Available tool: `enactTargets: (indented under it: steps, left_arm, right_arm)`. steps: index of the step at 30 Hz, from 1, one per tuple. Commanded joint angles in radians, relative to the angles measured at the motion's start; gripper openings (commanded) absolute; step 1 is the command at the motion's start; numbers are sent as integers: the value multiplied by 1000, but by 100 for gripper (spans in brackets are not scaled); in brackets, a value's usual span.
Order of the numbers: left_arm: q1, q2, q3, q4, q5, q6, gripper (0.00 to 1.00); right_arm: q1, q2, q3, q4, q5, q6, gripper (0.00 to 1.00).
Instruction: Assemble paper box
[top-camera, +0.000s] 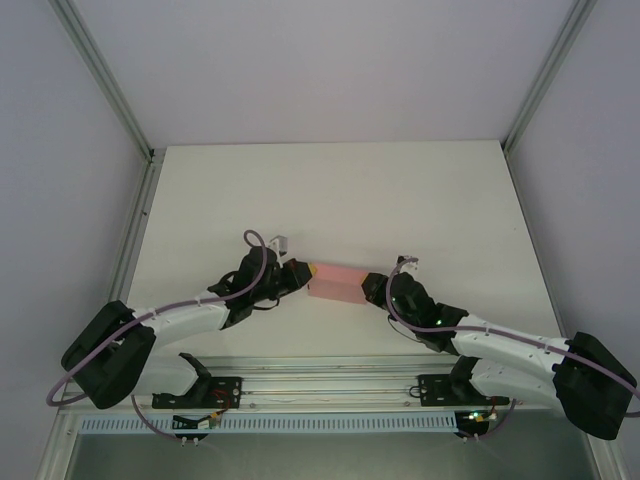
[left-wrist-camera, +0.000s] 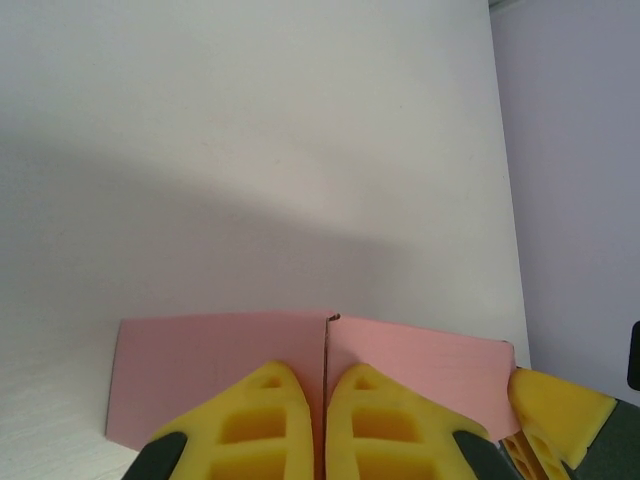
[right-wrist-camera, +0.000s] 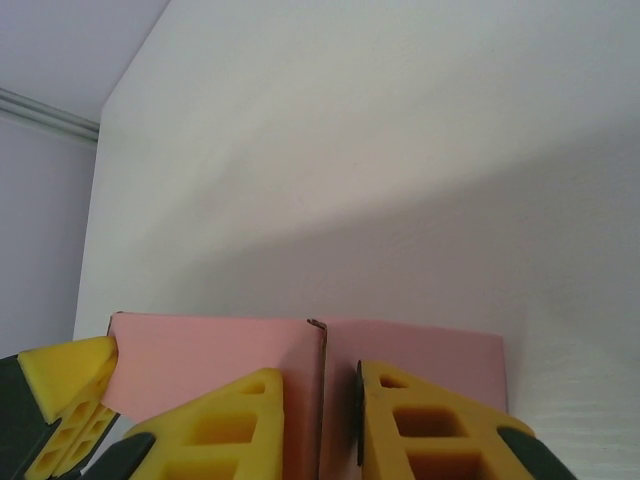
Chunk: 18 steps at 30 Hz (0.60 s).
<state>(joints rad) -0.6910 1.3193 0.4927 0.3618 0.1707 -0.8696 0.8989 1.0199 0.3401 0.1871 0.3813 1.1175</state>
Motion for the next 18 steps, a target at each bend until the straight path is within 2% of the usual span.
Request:
enactTargets:
  steps: [1, 5, 7, 8, 9, 14, 16, 18]
  left_arm:
    - [-17, 68, -23, -248, 37, 25, 0]
    - [-18, 41, 36, -338, 17, 58, 0]
    - [-20, 28, 62, -371, -2, 75, 0]
    - [-19, 21, 70, -376, -6, 78, 7]
    - [-19, 14, 74, -377, -4, 80, 20]
    - [-22, -27, 114, -396, -14, 116, 41]
    - [-22, -33, 163, -446, -47, 154, 49]
    - [-19, -35, 218, -489, -76, 195, 63]
  right_arm:
    - [6, 45, -42, -194, -66, -27, 6]
    - [5, 23, 7, -209, -48, -95, 3]
    - [3, 8, 49, -252, -22, -122, 9]
    - [3, 1, 70, -273, -10, -138, 15]
    - [2, -8, 95, -300, 7, -150, 21]
    - [-45, -40, 198, -430, 6, -199, 39]
    - [-73, -53, 230, -451, -42, -276, 51]
    - [-104, -59, 274, -482, -92, -381, 69]
